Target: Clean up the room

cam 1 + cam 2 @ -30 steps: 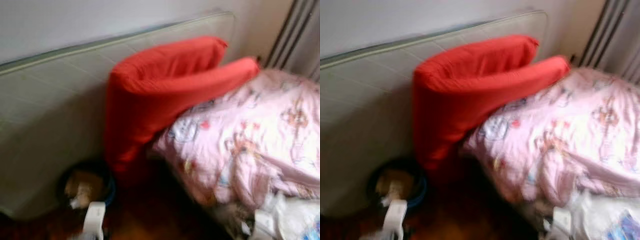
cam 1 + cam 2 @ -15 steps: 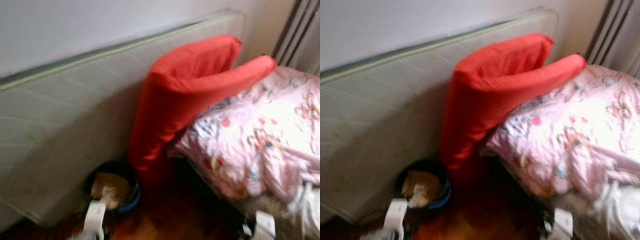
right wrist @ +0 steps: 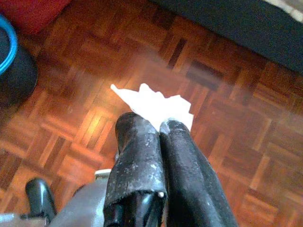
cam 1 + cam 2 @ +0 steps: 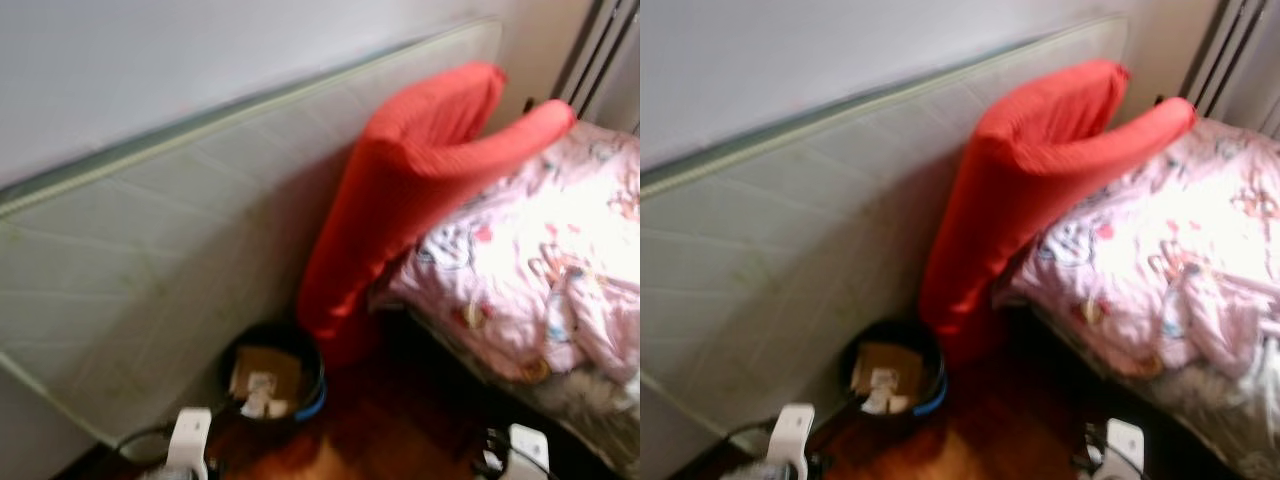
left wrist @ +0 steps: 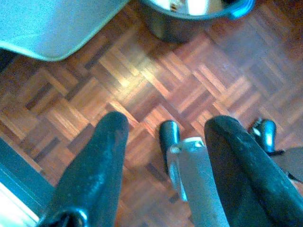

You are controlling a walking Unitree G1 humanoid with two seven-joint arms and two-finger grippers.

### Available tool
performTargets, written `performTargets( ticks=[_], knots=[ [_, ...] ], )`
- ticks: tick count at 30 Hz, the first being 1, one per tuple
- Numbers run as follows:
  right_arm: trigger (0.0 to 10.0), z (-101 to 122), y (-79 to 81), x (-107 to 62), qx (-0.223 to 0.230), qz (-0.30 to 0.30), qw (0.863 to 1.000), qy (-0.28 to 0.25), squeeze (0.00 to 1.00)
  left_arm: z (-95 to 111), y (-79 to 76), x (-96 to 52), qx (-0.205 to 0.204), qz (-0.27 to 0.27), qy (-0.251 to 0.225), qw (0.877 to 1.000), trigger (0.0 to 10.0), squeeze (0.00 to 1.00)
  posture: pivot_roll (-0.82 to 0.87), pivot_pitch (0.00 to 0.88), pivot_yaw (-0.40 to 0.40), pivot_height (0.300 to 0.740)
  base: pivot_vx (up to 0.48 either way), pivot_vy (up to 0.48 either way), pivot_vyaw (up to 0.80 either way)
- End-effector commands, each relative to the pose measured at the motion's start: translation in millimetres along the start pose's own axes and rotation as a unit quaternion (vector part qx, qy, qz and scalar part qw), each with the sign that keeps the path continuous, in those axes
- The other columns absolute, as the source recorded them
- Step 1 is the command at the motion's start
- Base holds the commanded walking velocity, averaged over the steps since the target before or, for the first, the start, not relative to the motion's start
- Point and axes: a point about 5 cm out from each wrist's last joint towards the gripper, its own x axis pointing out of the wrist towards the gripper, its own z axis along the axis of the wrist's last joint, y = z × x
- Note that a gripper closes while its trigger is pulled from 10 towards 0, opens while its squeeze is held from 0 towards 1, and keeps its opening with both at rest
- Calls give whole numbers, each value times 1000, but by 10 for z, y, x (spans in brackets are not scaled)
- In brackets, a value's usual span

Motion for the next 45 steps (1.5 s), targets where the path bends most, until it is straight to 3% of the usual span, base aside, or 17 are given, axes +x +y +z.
performTargets(
  ticks=[1,5,24,45],
  knots=[
    [10000,45,17,5,-6,3,1000,-6,0,-36,21,-4,13,4,9,1000,10000,0,-92,0,-7,740,0,0,0],
    [10000,52,13,4,-15,5,1000,-7,0,-34,18,-3,12,7,7,1000,10000,0,-85,0,-11,740,0,0,0],
    [10000,36,4,1,-15,8,1000,-5,0,-47,1,-1,-3,9,0,1000,10000,0,-74,0,-20,740,0,0,772],
    [10000,68,-20,0,-24,9,1000,-4,0,-24,-26,4,-16,8,-6,1000,10000,0,-67,0,-31,740,0,0,0]
  ],
)
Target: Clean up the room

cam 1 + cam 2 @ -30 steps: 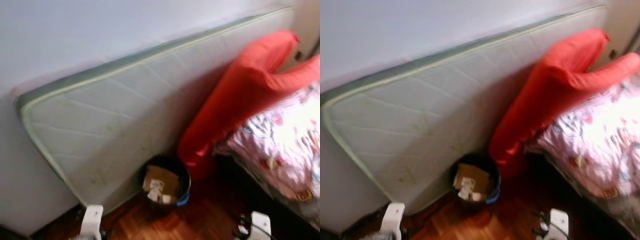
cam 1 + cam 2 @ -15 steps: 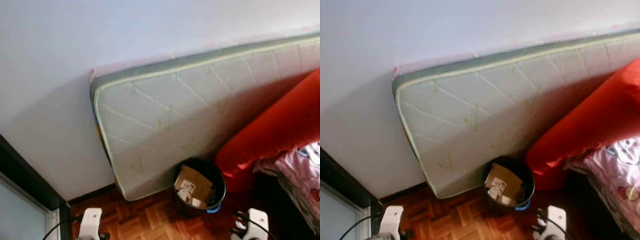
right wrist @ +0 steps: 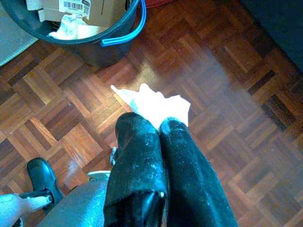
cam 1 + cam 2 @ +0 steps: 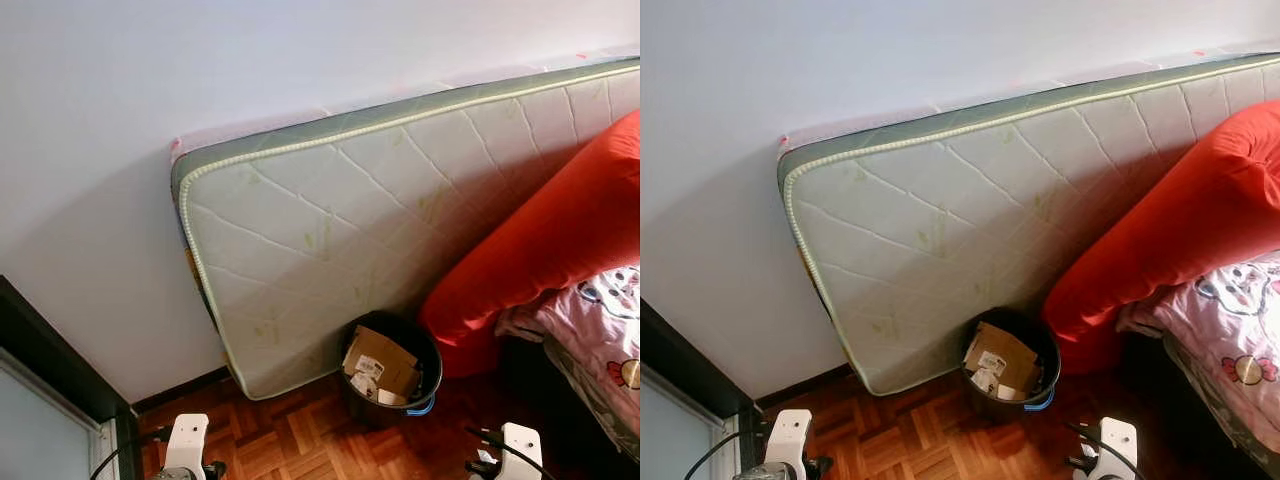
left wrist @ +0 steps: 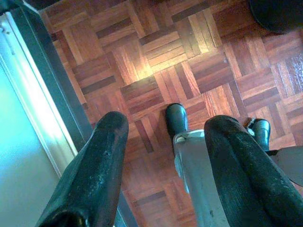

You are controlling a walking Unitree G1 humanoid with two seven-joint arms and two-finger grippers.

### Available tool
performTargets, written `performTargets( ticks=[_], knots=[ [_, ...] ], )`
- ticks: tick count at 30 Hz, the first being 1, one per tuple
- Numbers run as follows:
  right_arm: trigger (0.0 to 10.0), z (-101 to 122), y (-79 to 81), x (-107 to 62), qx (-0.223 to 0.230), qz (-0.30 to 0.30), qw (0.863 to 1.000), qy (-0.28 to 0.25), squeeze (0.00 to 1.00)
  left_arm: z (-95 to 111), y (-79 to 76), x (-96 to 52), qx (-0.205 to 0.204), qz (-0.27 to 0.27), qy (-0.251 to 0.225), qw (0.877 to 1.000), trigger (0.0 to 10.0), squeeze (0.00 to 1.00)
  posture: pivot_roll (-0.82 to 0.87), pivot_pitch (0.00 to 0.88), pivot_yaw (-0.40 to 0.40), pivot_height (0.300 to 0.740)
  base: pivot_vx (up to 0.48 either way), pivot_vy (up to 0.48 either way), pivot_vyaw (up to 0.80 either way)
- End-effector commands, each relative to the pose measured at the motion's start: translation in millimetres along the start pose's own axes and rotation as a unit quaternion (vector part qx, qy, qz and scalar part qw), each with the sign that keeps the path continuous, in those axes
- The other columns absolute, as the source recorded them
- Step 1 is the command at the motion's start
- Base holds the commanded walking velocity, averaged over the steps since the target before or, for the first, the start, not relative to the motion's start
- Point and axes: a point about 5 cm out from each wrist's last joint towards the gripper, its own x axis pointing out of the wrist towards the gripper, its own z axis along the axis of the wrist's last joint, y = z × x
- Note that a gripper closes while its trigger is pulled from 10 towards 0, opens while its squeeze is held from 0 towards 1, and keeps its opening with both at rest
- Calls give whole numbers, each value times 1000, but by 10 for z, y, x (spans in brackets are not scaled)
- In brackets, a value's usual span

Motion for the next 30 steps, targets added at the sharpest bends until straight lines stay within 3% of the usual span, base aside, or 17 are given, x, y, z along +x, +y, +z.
performTargets(
  ticks=[1,18,23,30],
  knots=[
    [10000,45,4,4,-4,1,1000,-2,0,21,33,-3,-2,5,-3,1000,10000,0,-67,0,-32,740,0,0,0],
    [10000,81,20,9,-8,2,1000,-5,0,55,48,-3,-14,8,-7,1000,10000,0,-58,0,-25,740,0,0,0],
    [10000,97,26,11,-11,5,1000,-6,0,71,55,-4,-16,10,-9,1000,10000,0,-56,0,-21,740,0,0,759],
    [10000,99,29,12,-7,4,1000,-4,0,80,58,-4,-18,12,-10,1000,10000,0,-55,0,-20,740,0,0,0]
  ],
)
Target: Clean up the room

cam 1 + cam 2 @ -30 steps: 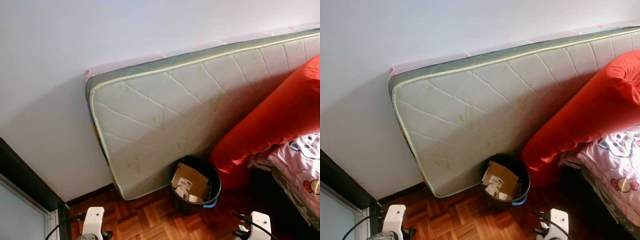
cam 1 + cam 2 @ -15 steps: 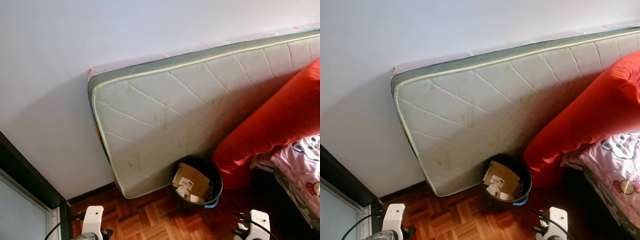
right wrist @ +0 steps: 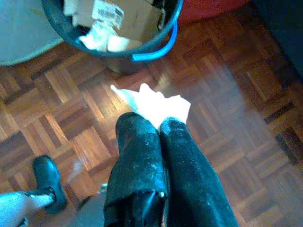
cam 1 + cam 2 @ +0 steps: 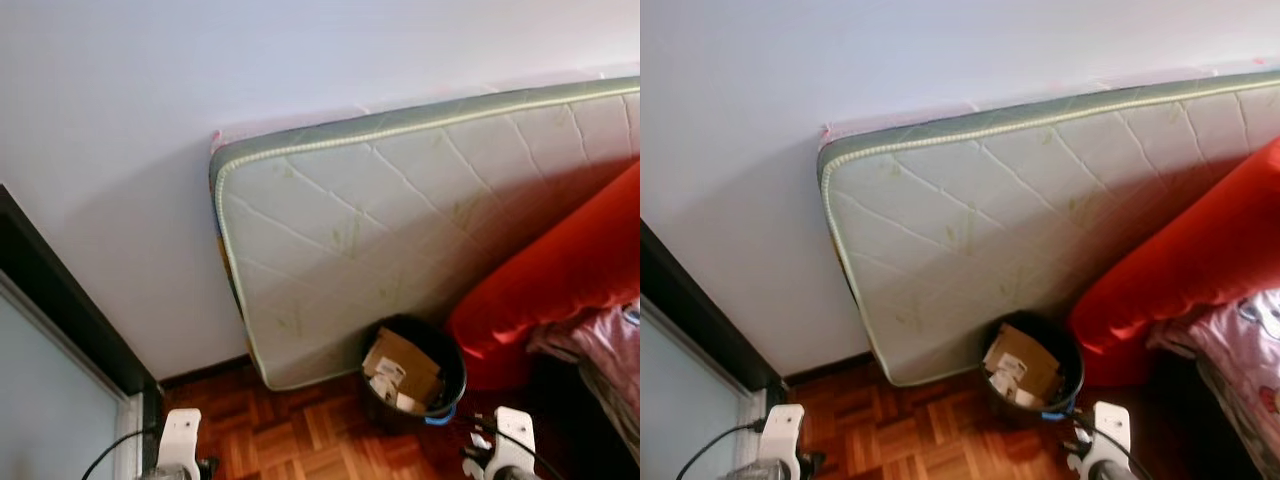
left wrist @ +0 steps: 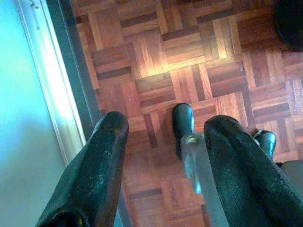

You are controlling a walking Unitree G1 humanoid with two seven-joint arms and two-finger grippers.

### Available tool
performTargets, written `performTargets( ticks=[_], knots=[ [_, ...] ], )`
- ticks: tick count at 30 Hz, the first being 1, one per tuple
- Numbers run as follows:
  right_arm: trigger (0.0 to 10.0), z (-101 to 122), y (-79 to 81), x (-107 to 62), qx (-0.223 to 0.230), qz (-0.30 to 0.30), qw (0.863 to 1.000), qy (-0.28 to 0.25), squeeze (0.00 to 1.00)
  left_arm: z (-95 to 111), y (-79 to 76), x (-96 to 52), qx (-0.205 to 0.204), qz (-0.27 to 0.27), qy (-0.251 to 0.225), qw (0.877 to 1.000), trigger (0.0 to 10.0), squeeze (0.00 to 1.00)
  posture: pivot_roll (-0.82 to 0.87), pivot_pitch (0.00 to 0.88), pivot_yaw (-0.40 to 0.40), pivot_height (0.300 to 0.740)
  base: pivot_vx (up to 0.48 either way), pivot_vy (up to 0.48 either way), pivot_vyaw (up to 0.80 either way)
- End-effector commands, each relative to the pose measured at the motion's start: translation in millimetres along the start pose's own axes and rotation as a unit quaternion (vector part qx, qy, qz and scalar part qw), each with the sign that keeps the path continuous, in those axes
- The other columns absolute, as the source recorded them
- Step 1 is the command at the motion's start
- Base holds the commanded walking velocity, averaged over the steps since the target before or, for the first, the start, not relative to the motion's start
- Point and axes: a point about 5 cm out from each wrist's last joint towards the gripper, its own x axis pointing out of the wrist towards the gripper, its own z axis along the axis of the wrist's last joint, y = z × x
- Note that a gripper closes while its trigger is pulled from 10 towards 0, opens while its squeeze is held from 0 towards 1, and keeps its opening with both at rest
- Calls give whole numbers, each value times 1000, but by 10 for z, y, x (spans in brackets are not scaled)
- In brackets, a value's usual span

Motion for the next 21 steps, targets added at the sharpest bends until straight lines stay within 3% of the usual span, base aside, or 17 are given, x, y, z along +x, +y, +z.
performTargets(
  ticks=[1,9,15,18,21],
  knots=[
    [10000,-4,-13,-2,5,-1,1000,2,0,0,-3,1,-5,2,1,1000,10000,0,-55,0,-19,740,0,0,0],
    [10000,3,-6,0,15,-4,1000,-3,0,4,4,0,-7,2,1,1000,10000,0,-58,0,-16,740,188,0,0],
    [10000,14,-2,0,-12,1,1000,-2,0,4,8,0,-7,2,2,1000,10000,0,-58,0,-14,740,259,0,0],
    [10000,26,0,0,-28,4,1000,-3,0,5,8,0,-7,2,1,1000,10000,0,-56,0,-14,740,305,0,738],
    [10000,17,0,0,-16,3,1000,-3,0,4,8,0,-7,1,1,1000,10000,0,-57,0,-12,740,319,0,767]
  ],
)
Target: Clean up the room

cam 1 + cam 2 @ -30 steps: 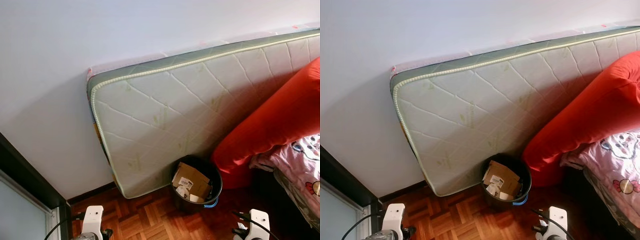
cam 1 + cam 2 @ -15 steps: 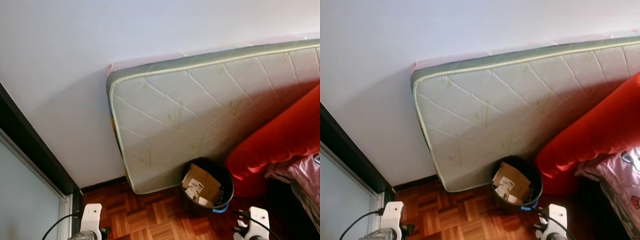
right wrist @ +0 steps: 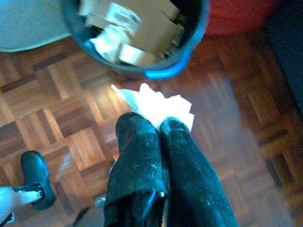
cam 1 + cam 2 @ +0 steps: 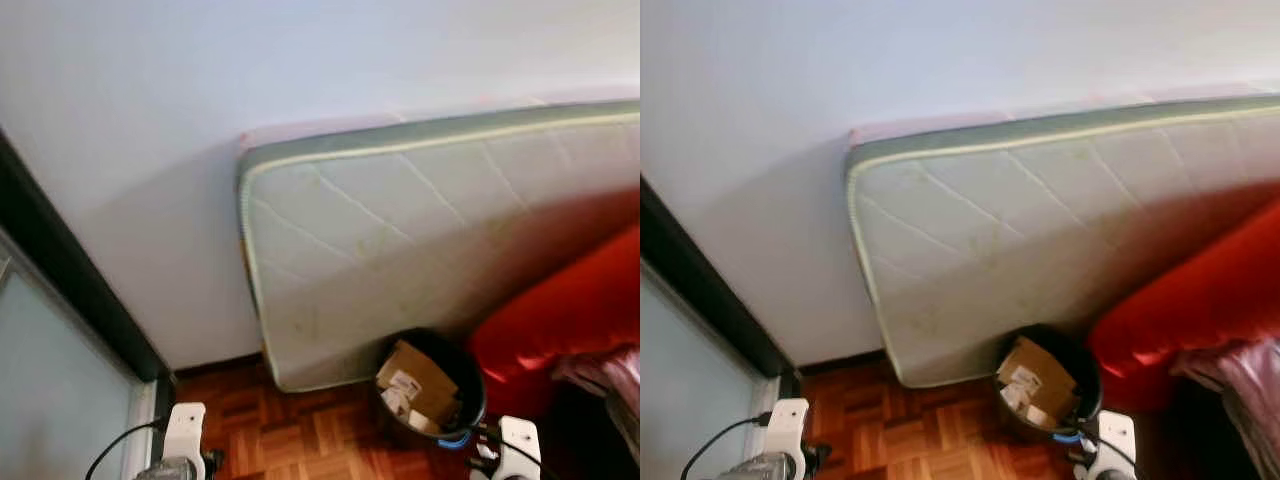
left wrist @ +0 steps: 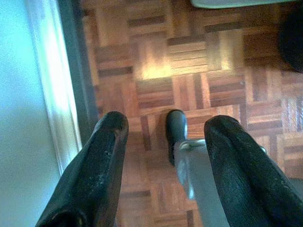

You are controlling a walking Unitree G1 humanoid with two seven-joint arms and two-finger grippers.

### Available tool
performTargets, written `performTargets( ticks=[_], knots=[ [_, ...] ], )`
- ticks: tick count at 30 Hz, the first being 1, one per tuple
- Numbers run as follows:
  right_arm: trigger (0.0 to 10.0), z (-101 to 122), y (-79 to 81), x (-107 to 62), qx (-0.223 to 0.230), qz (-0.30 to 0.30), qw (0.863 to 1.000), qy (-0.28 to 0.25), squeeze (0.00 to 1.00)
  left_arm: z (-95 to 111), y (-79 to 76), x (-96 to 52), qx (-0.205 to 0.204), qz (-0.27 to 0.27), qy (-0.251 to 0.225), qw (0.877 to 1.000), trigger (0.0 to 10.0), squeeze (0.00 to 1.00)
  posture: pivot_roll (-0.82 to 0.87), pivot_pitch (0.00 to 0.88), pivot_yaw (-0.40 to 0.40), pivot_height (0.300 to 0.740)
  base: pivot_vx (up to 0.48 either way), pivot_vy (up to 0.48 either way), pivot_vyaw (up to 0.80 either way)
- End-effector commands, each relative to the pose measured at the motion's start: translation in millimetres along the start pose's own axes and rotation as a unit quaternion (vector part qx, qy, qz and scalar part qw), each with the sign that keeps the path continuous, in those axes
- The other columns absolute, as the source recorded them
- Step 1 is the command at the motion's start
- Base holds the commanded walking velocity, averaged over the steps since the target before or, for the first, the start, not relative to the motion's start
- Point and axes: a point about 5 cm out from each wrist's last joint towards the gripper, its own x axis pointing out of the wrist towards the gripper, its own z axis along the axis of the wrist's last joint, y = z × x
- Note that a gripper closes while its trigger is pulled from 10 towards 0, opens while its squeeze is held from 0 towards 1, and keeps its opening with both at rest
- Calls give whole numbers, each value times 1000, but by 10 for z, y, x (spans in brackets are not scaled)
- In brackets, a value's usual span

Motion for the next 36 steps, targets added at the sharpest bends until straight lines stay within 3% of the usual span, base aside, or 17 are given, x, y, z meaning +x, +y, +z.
performTargets(
  ticks=[1,12,16,36],
  knots=[
    [10000,-33,-17,-6,7,-1,1000,2,0,-27,8,-2,-5,2,6,1000,10000,0,-56,0,-12,740,319,0,0],
    [10000,-30,-27,-8,12,-9,1000,-6,0,-35,7,-2,-4,2,7,1000,10000,0,-58,0,-11,740,321,0,0],
    [10000,-41,-40,-10,37,-25,999,-12,0,-39,7,-3,-2,0,6,1000,10000,0,-58,0,-10,740,314,0,0],
    [10000,-48,-34,-10,37,-24,999,-15,0,-40,14,-4,5,1,4,1000,10000,0,-56,0,-6,740,28,0,-667]
  ],
)
